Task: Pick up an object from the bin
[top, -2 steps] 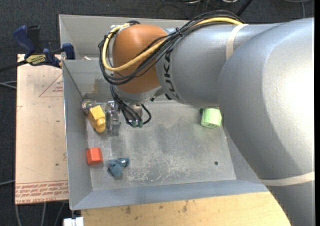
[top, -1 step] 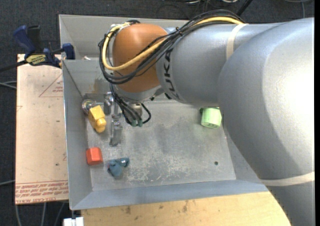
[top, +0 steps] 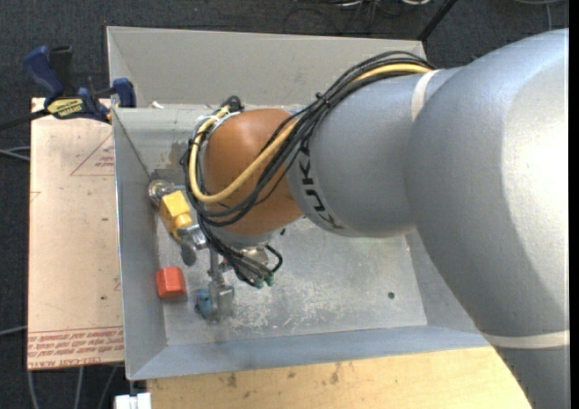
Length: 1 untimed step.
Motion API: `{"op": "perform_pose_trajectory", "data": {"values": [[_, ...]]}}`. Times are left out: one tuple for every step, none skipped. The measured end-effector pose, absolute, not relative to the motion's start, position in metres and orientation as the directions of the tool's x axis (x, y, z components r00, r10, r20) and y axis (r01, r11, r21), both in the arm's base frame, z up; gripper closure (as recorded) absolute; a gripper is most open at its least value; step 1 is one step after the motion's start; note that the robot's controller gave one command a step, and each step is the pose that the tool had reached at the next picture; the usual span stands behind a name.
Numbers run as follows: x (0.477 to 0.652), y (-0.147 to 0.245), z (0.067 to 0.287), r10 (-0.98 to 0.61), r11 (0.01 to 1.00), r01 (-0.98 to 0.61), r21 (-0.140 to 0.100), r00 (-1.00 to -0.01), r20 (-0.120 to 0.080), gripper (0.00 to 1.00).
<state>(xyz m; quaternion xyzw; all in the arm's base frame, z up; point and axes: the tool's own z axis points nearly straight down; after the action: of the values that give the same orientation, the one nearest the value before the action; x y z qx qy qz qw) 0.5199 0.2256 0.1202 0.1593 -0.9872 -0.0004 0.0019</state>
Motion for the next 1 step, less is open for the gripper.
{"op": "perform_pose_trajectory", "data": {"values": [[0.5499, 0.196, 0.0684, -0.614, 0.789, -0.614, 0.0, -0.789, 0.001, 0.0]]}}
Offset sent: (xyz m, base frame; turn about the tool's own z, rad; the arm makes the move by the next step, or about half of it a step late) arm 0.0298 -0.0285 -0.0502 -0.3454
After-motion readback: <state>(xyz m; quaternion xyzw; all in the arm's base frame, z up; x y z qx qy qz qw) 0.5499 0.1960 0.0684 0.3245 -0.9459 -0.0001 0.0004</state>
